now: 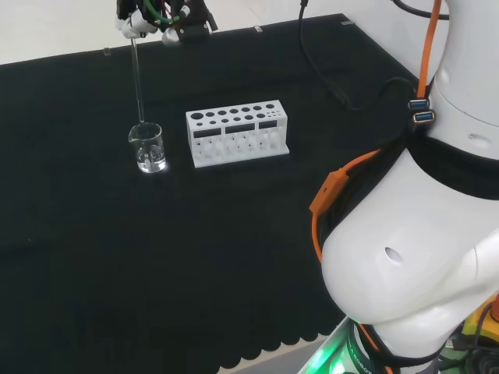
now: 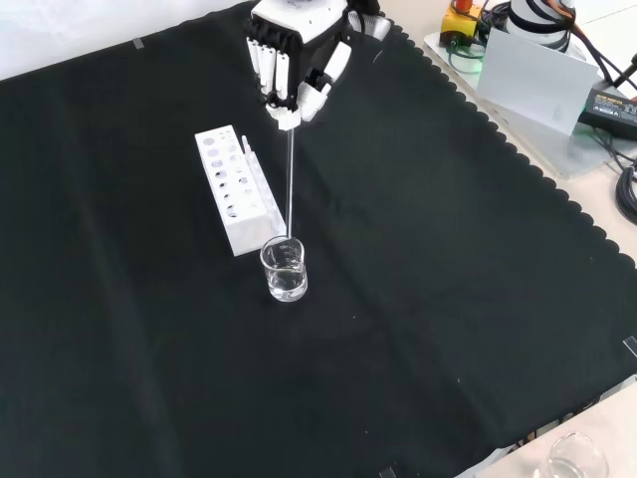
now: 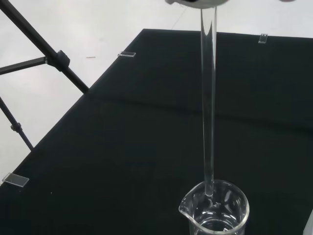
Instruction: Stir in the beaker to the left of the white test tube rack with the glass rod.
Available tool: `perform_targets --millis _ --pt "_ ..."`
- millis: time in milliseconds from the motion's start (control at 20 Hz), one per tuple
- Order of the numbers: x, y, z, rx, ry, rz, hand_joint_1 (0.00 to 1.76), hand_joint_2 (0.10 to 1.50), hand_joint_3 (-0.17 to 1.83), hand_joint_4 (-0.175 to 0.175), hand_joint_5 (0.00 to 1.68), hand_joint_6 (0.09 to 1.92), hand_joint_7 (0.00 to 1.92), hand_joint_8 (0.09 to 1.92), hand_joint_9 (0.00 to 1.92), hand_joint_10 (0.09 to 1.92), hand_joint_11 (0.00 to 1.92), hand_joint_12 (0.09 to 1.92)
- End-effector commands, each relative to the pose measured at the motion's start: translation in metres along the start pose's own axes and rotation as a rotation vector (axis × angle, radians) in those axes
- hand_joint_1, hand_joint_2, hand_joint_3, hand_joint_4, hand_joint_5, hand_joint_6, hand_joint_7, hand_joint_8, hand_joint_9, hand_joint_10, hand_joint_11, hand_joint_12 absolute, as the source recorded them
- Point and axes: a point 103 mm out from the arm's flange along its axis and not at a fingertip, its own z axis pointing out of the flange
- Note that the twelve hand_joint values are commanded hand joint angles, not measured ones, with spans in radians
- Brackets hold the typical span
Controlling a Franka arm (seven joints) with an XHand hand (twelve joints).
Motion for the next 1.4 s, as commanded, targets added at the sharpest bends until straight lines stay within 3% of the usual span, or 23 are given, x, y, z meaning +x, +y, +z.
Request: perform_targets --millis 50,1400 --pt "-0.005 0.004 0.016 0.018 0.011 -0.003 1.43 1.06 -0.17 -0.175 1.33 0.09 1.2 0.76 1.38 0.72 1.55 0.55" --pt "-0.018 0.032 0.075 0.088 0.019 -0.04 1.43 1.06 -0.17 -0.175 1.33 0.09 1.2 0.76 1.38 0.72 1.55 0.56"
